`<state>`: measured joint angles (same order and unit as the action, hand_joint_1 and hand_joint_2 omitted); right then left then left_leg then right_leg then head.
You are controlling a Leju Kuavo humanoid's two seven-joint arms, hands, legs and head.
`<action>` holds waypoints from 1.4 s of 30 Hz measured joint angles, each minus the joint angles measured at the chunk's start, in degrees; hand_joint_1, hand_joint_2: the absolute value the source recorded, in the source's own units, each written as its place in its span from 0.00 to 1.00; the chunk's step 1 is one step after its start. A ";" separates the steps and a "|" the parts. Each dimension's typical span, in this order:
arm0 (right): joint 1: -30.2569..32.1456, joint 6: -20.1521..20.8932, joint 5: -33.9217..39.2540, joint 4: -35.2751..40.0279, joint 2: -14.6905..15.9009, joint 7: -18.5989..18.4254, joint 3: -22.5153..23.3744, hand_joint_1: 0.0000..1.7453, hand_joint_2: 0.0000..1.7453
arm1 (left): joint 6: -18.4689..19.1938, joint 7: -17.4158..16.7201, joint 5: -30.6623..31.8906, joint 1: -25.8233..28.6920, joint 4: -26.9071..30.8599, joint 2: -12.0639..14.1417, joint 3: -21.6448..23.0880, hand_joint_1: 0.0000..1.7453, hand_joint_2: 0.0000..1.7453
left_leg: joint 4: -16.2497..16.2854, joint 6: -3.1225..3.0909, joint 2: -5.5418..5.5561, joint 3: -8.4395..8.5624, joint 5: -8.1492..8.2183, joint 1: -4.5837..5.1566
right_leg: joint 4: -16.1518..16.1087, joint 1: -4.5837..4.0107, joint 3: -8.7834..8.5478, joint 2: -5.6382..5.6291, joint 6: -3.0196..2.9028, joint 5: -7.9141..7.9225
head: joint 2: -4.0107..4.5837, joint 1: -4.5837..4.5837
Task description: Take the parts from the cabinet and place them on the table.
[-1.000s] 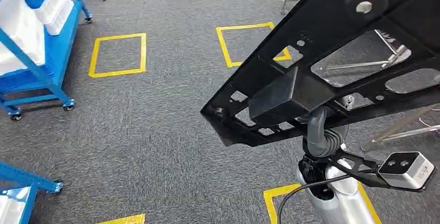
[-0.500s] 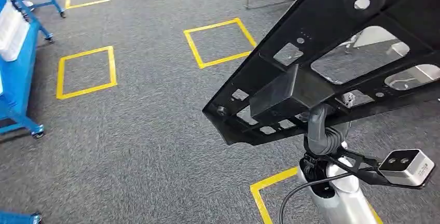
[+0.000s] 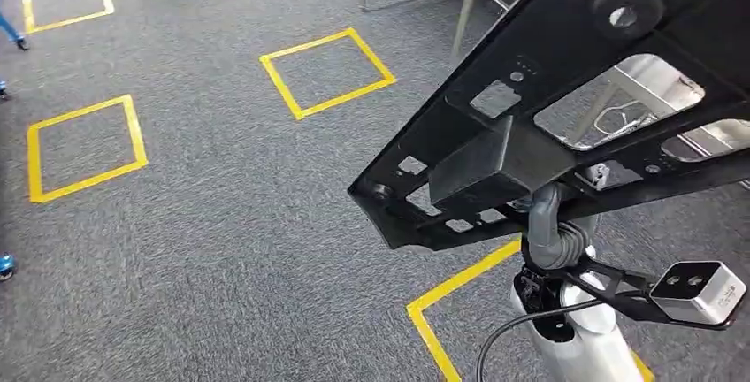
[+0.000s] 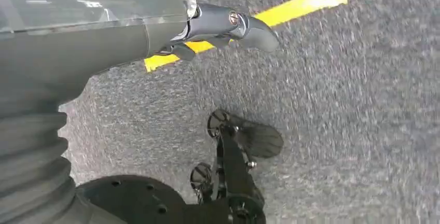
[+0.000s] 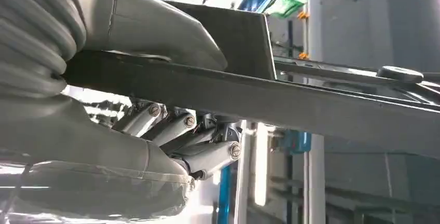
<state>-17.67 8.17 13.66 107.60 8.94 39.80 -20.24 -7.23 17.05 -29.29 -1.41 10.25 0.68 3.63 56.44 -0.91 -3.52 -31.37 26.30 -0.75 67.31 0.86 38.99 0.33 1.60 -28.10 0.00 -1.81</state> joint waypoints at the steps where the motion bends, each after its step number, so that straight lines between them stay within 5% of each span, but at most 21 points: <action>1: -0.04 0.00 0.00 0.00 0.00 0.00 0.00 1.00 1.00 | 0.00 0.00 0.00 -0.03 0.00 -0.07 0.00 0.00 1.00 | 0.11 0.19 -0.44 0.20 0.19 0.00 | -5.53 -0.08 -3.04 1.16 -0.19 2.20 | 0.00 -0.02; 2: -0.12 0.00 0.00 0.00 0.00 0.00 0.00 1.00 1.00 | 0.00 0.00 0.00 -0.03 0.00 -0.07 0.00 0.00 1.00 | 0.21 0.53 -0.90 0.34 0.43 0.21 | -9.69 -0.35 -5.10 3.59 -0.51 2.32 | 0.00 0.00; 6: -0.11 0.00 0.00 0.02 0.04 -0.02 0.00 1.00 1.00 | 0.00 0.00 0.00 -0.24 0.00 -0.07 -0.02 0.00 1.00 | 0.11 1.79 -2.81 0.85 0.88 0.55 | -9.74 -1.05 -4.77 1.13 -1.78 2.40 | 0.00 0.13; 7: -0.12 0.00 0.00 0.04 0.09 -0.02 0.04 1.00 1.00 | 0.00 0.00 0.00 -0.27 0.00 -0.04 -0.02 0.00 1.00 | 0.34 2.19 -2.76 0.78 1.35 0.36 | -10.34 -0.34 -5.20 0.51 -2.31 2.77 | 0.00 0.13; 9: -0.40 0.00 0.00 0.07 0.07 0.04 0.02 1.00 1.00 | 0.00 0.00 0.00 -0.08 0.00 -0.04 0.00 0.00 1.00 | 5.46 2.50 1.61 -1.04 4.76 0.08 | -10.49 -0.32 -5.36 -0.22 -2.99 2.86 | 0.00 0.48; 12: -0.23 0.00 0.00 0.00 0.02 0.02 -0.02 1.00 1.00 | 0.00 0.00 0.00 0.06 0.00 -0.04 0.00 0.00 1.00 | 18.58 2.81 3.04 -7.66 9.86 0.05 | -10.35 -0.54 -5.30 -1.77 -3.20 2.77 | 0.00 0.72; 14: -0.19 0.02 0.00 0.00 0.02 -0.02 -0.07 1.00 1.00 | 0.00 -0.02 0.00 0.15 0.00 -0.02 -0.02 0.00 1.00 | 16.96 2.57 3.07 -7.58 7.00 0.05 | -10.28 -0.62 -5.49 -2.94 -3.19 2.71 | 0.00 0.70; 17: -0.22 0.00 0.00 0.00 0.02 -0.02 -0.07 1.00 1.00 | -0.02 -0.02 0.00 0.17 0.00 0.04 -0.02 0.00 1.00 | 2.73 1.79 4.49 -1.62 -0.75 0.05 | -10.17 -0.59 -5.92 -4.12 -2.77 2.37 | 0.00 0.74; 20: -0.20 0.00 0.00 0.00 0.02 -0.04 -0.07 1.00 1.00 | -0.04 0.00 0.00 -0.19 0.00 0.11 -0.02 0.00 1.00 | 1.06 1.09 4.92 -1.10 -0.02 0.31 | -9.91 -0.67 -5.27 -4.70 -1.78 2.43 | 0.00 0.83; 22: 0.03 -0.33 -1.07 0.02 0.09 -0.77 0.02 1.00 1.00 | -1.60 0.37 -0.96 -0.33 0.00 0.26 -0.29 0.00 1.00 | 0.50 0.34 4.23 -0.84 -0.44 0.05 | -9.98 -0.82 -5.16 -5.28 -1.00 2.44 | 0.00 0.77; 23: 0.69 -0.35 -1.99 0.02 0.31 -0.87 0.22 1.00 1.00 | -2.23 0.33 -1.66 -0.24 0.00 0.64 -0.88 0.00 1.00 | 0.16 -0.03 3.54 -0.65 -0.60 -0.03 | -8.93 -0.71 -4.94 -3.60 -0.91 1.56 | 0.00 0.81; 24: 1.30 -0.24 -2.73 0.00 0.35 -0.59 0.31 1.00 1.00 | -2.16 0.09 -2.01 -0.10 0.00 1.17 -1.40 0.00 1.00 | 0.08 -0.39 3.16 -0.64 -0.56 -0.03 | -5.99 -0.70 -3.47 -1.97 -0.74 -0.42 | 0.00 0.37; 26: 2.61 -0.04 -3.21 0.00 0.59 -0.11 0.35 1.00 1.00 | -2.03 -0.08 -2.31 0.15 0.00 2.17 -1.94 0.00 1.00 | 0.11 -0.53 2.16 -0.69 -0.47 0.06 | 3.52 -0.40 1.21 -1.02 -0.31 -4.87 | 0.00 0.33; 28: 3.62 -0.02 -3.32 -0.04 0.66 -0.04 0.52 1.00 1.00 | -1.97 -0.20 -2.47 0.15 0.00 3.04 -2.45 0.00 1.00 | 0.16 -0.55 0.88 -0.66 -0.31 0.13 | 9.05 -0.08 4.18 -0.90 0.02 -5.87 | 0.00 0.28; 31: 4.09 0.00 -3.58 -0.04 0.85 -0.04 0.76 1.00 1.00 | -1.95 -0.37 -2.51 0.06 0.00 3.30 -2.75 0.00 1.00 | 0.33 -0.18 -0.89 -0.29 0.18 0.14 | -2.24 0.00 -1.41 0.54 -0.06 0.63 | 0.00 0.28; 32: 4.03 0.00 -3.67 -0.04 0.85 -0.02 0.81 1.00 1.00 | -1.90 -0.37 -2.51 0.08 0.00 3.32 -2.80 0.00 1.00 | 0.42 0.08 -1.46 -0.04 0.40 0.19 | -7.50 -0.18 -4.30 2.73 -0.37 2.56 | 0.00 0.28; 33: 3.92 0.00 -3.67 -0.04 0.85 -0.02 0.81 1.00 1.00 | -1.84 -0.37 -2.49 0.09 0.00 3.32 -2.82 0.00 1.00 | 0.68 0.50 -1.97 0.11 0.74 0.66 | -9.72 -0.95 -5.19 5.51 -0.81 1.92 | 0.00 0.26; 37: 3.92 0.24 -3.69 -0.02 0.92 -0.02 0.81 1.00 1.00 | -1.88 -0.31 -2.40 -0.31 0.00 3.30 -2.82 0.00 1.00 | 0.53 1.74 -4.47 0.73 1.19 0.64 | -9.84 -0.97 -4.83 2.00 -1.88 2.44 | 0.00 0.55; 39: 3.62 0.53 -3.63 -0.04 0.94 0.02 0.81 1.00 1.00 | -2.05 -0.28 -2.40 -0.22 0.00 3.41 -2.89 0.00 1.00 | 3.31 2.41 0.78 -0.22 3.46 0.04 | -10.15 -0.46 -5.03 0.65 -2.57 2.78 | 0.00 0.77; 40: 3.53 0.79 -3.48 -0.13 0.94 0.02 0.79 1.00 1.00 | -2.18 -0.28 -2.40 -0.09 0.00 3.47 -2.93 0.00 1.00 | 7.52 2.52 2.30 -2.20 5.88 -0.10 | -10.15 -0.45 -4.98 0.09 -2.86 2.80 | 0.00 0.96; 42: 3.58 1.01 -3.08 -0.39 0.94 0.02 0.79 1.00 1.00 | -2.30 -0.35 -2.43 0.04 0.00 3.61 -3.19 0.00 1.00 | 16.64 2.82 3.02 -6.66 9.65 -0.10 | -10.11 -0.56 -4.93 -1.43 -3.00 2.84 | 0.00 1.03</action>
<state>-14.09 9.18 10.58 107.21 9.88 39.82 -19.45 -9.53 16.70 -31.71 -1.37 10.25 4.28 0.44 73.08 1.90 -0.50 -38.03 35.95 -0.84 57.20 0.30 34.06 -1.10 -1.40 -25.26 0.00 -0.79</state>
